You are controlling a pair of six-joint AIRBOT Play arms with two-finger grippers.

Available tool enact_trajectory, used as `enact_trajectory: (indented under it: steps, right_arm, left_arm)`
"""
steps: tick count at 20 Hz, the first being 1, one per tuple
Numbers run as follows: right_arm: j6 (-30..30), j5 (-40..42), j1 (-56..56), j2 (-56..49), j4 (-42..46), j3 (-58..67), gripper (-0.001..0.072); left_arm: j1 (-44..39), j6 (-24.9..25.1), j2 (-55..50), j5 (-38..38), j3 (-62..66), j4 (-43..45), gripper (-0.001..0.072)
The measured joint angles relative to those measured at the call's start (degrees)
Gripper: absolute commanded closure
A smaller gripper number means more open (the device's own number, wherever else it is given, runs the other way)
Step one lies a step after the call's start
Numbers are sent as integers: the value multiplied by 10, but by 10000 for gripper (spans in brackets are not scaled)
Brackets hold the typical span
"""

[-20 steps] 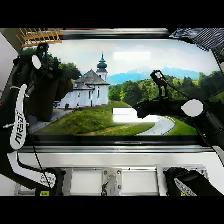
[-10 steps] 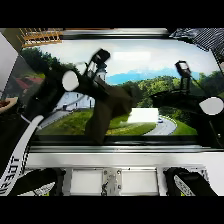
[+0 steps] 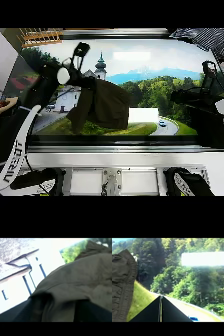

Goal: Fold the clothes and pants, and hang the long-sleeved shirts on hangers.

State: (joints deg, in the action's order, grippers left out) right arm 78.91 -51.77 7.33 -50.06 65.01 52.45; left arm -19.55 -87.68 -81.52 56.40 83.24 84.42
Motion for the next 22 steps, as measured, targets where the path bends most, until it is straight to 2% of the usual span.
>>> enact_trajectory:
  steps: [4,10,15,21,22]
  right_arm:
    - [4,-14,3,-10,4,0,692]
    - [5,-53,-22,-44,23,-1,692]
    - [5,-62,-93,-101,28,-1,692]
    - [24,-51,-162,-177,29,-1,692]
    - [31,-49,-166,-186,29,-1,692]
  left_arm:
    - [108,-15,-10,60,0,-76,103]
    - [219,-3,111,87,-195,-112,84]
    - [279,10,164,18,-365,-121,84]
    - [293,50,89,-45,-426,-154,87]
    - [293,56,76,-52,-428,-164,152]
